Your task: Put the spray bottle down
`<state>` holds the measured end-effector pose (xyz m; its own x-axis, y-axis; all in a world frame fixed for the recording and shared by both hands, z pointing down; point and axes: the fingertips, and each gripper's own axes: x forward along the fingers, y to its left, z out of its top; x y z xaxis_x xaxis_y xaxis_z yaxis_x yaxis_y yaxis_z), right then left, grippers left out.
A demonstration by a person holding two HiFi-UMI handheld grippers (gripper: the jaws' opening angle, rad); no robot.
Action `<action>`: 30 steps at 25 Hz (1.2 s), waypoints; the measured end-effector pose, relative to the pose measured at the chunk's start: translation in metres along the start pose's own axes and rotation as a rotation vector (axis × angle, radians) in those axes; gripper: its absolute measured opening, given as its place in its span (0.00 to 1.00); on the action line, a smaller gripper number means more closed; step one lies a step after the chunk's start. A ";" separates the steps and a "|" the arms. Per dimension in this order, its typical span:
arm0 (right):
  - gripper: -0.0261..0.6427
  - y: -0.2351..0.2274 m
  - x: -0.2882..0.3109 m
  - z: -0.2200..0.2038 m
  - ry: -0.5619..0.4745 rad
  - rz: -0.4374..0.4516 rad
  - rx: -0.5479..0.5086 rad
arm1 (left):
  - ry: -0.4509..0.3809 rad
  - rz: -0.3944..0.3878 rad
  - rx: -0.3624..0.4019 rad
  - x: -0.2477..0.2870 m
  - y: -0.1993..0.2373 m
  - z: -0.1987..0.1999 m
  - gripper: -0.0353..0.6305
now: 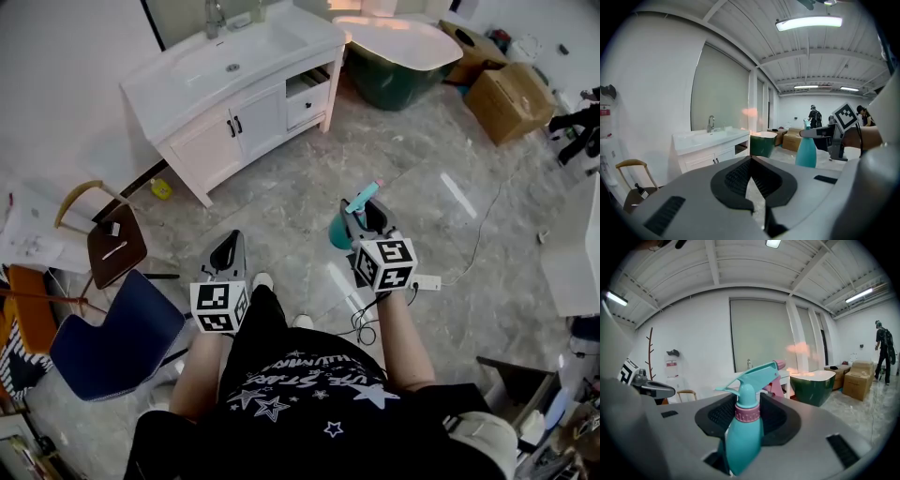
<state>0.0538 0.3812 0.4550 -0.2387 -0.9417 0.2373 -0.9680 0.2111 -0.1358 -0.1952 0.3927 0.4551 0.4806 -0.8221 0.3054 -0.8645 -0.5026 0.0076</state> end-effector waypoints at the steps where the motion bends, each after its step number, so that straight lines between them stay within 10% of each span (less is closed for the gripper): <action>1: 0.28 -0.001 0.001 0.000 -0.001 -0.001 0.006 | 0.000 -0.006 0.001 0.003 0.000 0.001 0.08; 13: 0.28 -0.053 0.088 0.016 0.040 -0.065 -0.006 | 0.017 -0.081 -0.036 0.122 0.039 0.017 0.08; 30: 0.28 -0.131 0.388 0.128 0.024 -0.107 0.040 | 0.001 -0.138 -0.046 0.381 0.184 0.122 0.08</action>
<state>0.0980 -0.0454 0.4413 -0.1368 -0.9516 0.2751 -0.9842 0.0990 -0.1470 -0.1530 -0.0455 0.4571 0.5954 -0.7457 0.2991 -0.7960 -0.5980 0.0937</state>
